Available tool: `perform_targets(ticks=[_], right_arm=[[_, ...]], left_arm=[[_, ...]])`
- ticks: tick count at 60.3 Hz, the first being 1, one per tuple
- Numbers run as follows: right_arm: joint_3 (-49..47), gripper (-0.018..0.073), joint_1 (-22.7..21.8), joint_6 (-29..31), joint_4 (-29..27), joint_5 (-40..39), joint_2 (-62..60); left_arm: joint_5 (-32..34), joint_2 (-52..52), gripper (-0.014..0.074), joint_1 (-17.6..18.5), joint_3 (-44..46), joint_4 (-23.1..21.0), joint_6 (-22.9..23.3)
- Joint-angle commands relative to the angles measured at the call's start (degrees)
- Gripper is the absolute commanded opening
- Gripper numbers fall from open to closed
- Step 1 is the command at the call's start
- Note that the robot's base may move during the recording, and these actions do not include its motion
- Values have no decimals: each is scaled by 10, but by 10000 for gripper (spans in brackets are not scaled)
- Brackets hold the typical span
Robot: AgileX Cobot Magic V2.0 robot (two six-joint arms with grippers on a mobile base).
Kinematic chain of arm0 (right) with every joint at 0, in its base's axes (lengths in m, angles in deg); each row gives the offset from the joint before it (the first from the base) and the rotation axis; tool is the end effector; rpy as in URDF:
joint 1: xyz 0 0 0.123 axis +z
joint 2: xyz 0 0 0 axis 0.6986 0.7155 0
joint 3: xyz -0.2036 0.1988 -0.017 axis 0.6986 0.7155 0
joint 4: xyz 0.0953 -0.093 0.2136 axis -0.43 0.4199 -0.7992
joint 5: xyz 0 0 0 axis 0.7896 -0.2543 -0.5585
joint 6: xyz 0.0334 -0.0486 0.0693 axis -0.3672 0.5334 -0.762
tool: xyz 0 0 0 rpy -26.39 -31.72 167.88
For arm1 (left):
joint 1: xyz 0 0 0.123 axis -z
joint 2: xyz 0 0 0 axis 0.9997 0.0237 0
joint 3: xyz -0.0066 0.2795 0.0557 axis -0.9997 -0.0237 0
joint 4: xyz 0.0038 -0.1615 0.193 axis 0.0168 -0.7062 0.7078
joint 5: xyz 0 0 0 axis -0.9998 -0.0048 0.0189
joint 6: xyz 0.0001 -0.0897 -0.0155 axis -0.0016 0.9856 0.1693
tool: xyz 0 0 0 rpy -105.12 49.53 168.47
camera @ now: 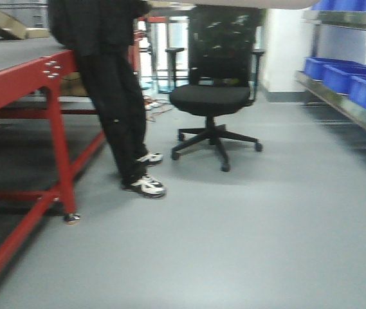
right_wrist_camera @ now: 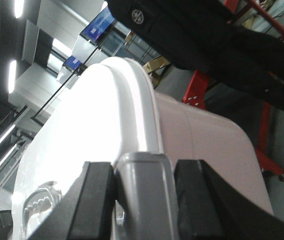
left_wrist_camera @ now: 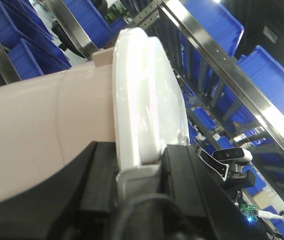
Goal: Grab white bin and place on right shelf
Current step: 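Carry the bin with both grippers while turning toward the shelving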
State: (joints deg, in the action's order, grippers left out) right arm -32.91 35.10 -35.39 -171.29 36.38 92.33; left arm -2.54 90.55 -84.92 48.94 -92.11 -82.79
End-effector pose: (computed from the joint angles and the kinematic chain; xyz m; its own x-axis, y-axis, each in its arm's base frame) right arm 0.3185 0.0109 0.4090 -0.4142 0.7019 -0.5794 -0.3735 0.4495 0.8115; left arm 0.3503 -0.0995 0.4469 -0.5866 -0.3917 -0.7089 0.6527 0.2896 -0.7001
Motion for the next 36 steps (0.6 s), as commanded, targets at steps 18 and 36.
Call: perform_targets(ticks=[18,36], right_arm=[[-19,91,24,7,-34,110,-23],[-19,91,24,7,-34,110,-23]], left_arm=[[-175,-33,-125,38,21,-50,-11],[-175,-33,-125,38,21,-50,-11]])
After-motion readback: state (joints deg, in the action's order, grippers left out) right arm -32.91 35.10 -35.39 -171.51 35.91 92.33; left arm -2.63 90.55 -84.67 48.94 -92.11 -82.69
